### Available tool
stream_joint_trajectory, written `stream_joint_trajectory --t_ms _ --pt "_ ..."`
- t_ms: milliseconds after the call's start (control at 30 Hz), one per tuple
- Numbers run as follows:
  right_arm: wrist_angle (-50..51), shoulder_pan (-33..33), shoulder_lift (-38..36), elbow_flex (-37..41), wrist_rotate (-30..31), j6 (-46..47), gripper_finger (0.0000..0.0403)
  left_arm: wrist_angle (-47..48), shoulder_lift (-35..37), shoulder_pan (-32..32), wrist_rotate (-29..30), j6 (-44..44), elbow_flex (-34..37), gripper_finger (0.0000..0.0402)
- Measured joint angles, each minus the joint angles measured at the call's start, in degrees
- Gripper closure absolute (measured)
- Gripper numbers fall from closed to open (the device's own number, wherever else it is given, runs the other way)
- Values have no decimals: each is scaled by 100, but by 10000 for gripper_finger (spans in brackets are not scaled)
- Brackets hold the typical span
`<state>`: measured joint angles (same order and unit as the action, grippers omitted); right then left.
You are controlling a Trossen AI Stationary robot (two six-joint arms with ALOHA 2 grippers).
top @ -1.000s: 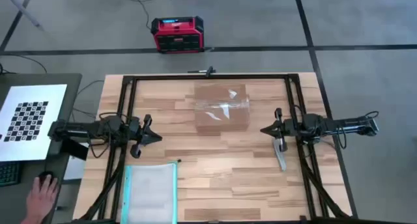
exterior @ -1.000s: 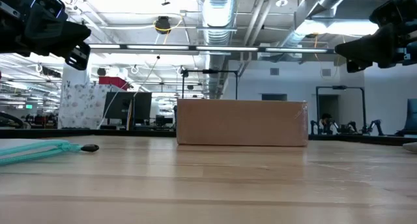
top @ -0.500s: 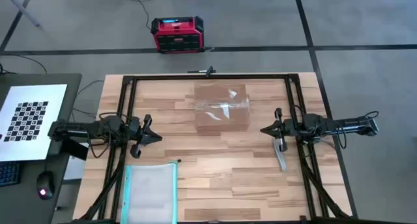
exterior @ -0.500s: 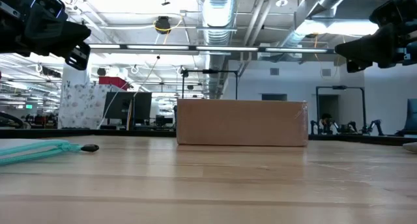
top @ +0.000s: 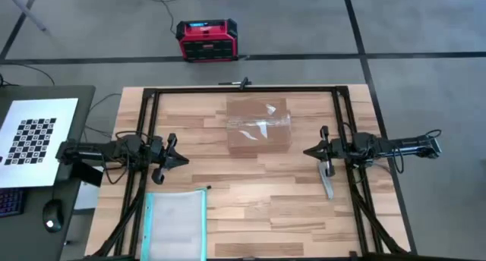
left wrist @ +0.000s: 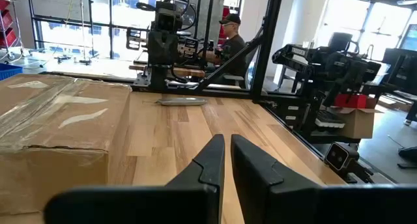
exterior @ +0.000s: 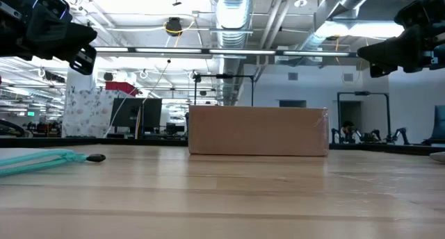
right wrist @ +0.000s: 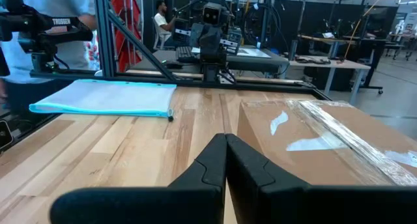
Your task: Unpack boxes
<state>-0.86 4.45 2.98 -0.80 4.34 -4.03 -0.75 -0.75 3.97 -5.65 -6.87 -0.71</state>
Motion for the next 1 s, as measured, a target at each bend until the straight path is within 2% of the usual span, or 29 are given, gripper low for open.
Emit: stream_joint_trajectory --t_ms 667,867,1000 --pt "0 2 0 1 0 0 403 0 0 0 0 2 0 389" --pt "0 0 0 0 -2 0 403 -51 2 0 96 1267 0 389" --pt "0 1 0 0 -1 1 403 -57 2 1 98 1408 1 389"
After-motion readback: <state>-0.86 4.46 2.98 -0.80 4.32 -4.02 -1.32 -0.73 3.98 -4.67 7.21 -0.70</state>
